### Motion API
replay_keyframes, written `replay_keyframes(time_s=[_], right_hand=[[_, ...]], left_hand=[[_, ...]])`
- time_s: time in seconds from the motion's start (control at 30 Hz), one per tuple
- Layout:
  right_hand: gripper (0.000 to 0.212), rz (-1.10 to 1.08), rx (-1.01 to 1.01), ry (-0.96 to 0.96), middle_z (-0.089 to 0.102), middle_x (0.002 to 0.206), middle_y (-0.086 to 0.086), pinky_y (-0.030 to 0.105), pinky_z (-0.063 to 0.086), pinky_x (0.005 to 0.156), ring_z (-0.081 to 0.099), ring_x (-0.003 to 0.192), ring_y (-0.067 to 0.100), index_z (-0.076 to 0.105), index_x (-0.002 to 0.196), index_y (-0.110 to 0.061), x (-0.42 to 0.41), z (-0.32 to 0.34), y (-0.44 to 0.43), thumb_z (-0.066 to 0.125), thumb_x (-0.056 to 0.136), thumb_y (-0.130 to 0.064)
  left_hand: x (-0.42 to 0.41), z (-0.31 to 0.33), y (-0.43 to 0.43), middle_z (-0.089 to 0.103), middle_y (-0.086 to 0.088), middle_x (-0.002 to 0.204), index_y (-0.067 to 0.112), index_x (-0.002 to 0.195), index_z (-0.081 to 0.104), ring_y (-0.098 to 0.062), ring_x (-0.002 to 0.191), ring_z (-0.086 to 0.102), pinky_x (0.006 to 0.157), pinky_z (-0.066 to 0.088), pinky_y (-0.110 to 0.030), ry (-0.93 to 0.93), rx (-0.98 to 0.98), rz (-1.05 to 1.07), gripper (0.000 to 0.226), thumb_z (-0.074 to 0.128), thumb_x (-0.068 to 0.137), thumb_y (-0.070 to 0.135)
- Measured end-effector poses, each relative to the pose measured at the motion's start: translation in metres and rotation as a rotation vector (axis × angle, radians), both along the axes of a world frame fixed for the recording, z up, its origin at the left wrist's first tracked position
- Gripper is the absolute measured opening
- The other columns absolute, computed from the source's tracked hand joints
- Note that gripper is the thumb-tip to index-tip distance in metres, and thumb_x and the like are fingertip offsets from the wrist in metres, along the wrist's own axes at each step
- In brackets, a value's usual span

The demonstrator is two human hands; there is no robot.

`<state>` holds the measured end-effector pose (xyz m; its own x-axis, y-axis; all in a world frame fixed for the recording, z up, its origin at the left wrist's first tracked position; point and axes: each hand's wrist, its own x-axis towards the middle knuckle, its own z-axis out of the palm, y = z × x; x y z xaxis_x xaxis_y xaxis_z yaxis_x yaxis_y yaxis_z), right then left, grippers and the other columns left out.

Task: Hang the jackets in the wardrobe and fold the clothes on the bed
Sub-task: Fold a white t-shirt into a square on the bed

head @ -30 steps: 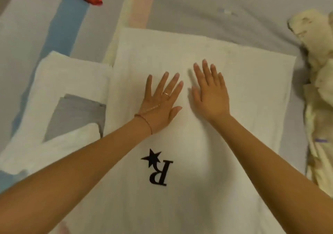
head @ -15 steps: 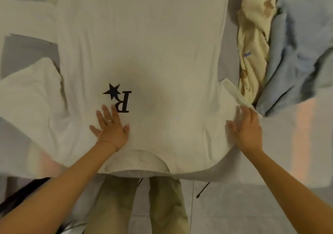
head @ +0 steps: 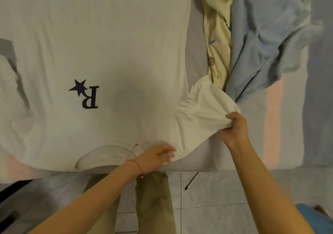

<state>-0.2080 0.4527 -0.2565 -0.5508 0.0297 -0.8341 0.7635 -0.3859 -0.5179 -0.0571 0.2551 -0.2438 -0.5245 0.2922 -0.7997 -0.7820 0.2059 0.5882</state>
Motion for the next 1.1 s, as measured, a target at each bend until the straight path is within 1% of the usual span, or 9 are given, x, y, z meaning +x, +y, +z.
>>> replay_keyframes(time_s=[0.17,0.33,0.4,0.5,0.6,0.7,0.83,0.97,1.1], right_hand=[[0.051,0.195,-0.238,0.197,0.065,0.114,0.010,0.028,0.049,0.084,0.061,0.102,0.025,0.067,0.108,-0.008,0.014,0.060,-0.021,0.045,0.062,-0.001],[0.049,1.127,-0.186,0.466,0.067,0.115,0.005,0.027,0.047,0.096,0.061,0.111,0.018,0.062,0.121,-0.005,0.029,0.074,-0.078,0.046,0.075,-0.006],[0.040,1.268,-0.068,0.603,0.065,0.103,-0.004,0.026,0.046,0.094,0.061,0.102,0.012,0.063,0.118,-0.016,0.023,0.064,-0.097,0.045,0.083,-0.019],[0.043,1.128,0.282,0.827,0.059,0.114,0.001,0.025,0.040,0.098,0.056,0.108,0.014,0.057,0.123,-0.012,-0.003,0.030,-0.115,0.045,0.082,-0.014],[0.050,1.492,0.543,0.855,0.051,0.130,0.007,0.021,0.034,0.101,0.047,0.120,0.017,0.050,0.130,-0.010,-0.044,-0.004,-0.125,0.049,0.081,-0.008],[0.036,2.018,0.583,0.754,0.055,0.109,0.004,0.033,0.044,0.091,0.053,0.103,0.022,0.058,0.116,-0.011,-0.069,-0.020,-0.144,0.053,0.081,-0.004],[0.041,2.282,0.587,0.436,0.051,0.093,-0.009,0.025,0.041,0.071,0.051,0.091,0.019,0.047,0.127,-0.015,-0.075,-0.014,-0.160,0.058,0.088,-0.025],[0.046,2.205,0.530,0.476,0.056,0.129,0.009,0.038,0.042,0.103,0.052,0.119,0.028,0.052,0.131,-0.006,-0.077,-0.011,-0.166,0.060,0.087,-0.015],[0.038,2.096,0.544,0.496,0.061,0.112,0.001,0.044,0.044,0.099,0.057,0.104,0.023,0.059,0.117,-0.014,-0.072,-0.015,-0.176,0.066,0.084,-0.031]], left_hand=[[-0.048,-0.012,0.003,0.046,0.008,0.137,0.030,0.124,0.049,-0.008,0.128,0.039,0.108,0.030,-0.034,-0.033,0.250,0.815,0.031,0.032,0.099,0.036],[-0.075,-0.015,-0.014,0.069,-0.006,0.108,0.017,0.102,0.073,-0.021,0.099,0.066,0.088,0.052,-0.039,-0.277,0.627,1.124,0.074,0.018,0.090,0.066],[-0.065,-0.017,-0.028,0.072,-0.006,0.090,0.018,0.086,0.077,-0.022,0.080,0.070,0.069,0.059,-0.037,-0.251,0.703,1.244,0.077,0.018,0.088,0.067],[-0.036,-0.031,-0.051,0.070,-0.009,0.106,0.020,0.099,0.075,-0.028,0.089,0.069,0.079,0.055,-0.046,-0.266,0.693,1.346,0.075,0.029,0.078,0.077],[-0.008,-0.039,-0.059,0.069,-0.009,0.105,0.016,0.100,0.074,-0.028,0.090,0.068,0.082,0.053,-0.046,-0.276,0.712,1.343,0.041,0.061,0.073,0.044],[0.011,-0.044,-0.062,0.066,-0.014,0.105,0.008,0.111,0.064,-0.029,0.091,0.066,0.072,0.058,-0.039,-0.308,0.505,1.236,0.034,0.051,0.081,0.000],[0.012,-0.042,-0.060,0.062,-0.008,0.095,0.005,0.120,0.053,-0.020,0.083,0.060,0.067,0.057,-0.031,-0.226,0.081,1.043,0.038,0.044,0.088,-0.011],[0.009,-0.039,-0.065,0.062,0.002,0.093,0.014,0.112,0.058,-0.013,0.084,0.058,0.082,0.049,-0.035,-0.013,-0.133,1.062,0.036,0.047,0.087,-0.009],[0.022,-0.045,-0.069,0.059,0.000,0.107,0.014,0.117,0.055,-0.017,0.096,0.055,0.090,0.047,-0.037,0.113,-0.415,1.076,0.035,0.051,0.088,-0.006]])
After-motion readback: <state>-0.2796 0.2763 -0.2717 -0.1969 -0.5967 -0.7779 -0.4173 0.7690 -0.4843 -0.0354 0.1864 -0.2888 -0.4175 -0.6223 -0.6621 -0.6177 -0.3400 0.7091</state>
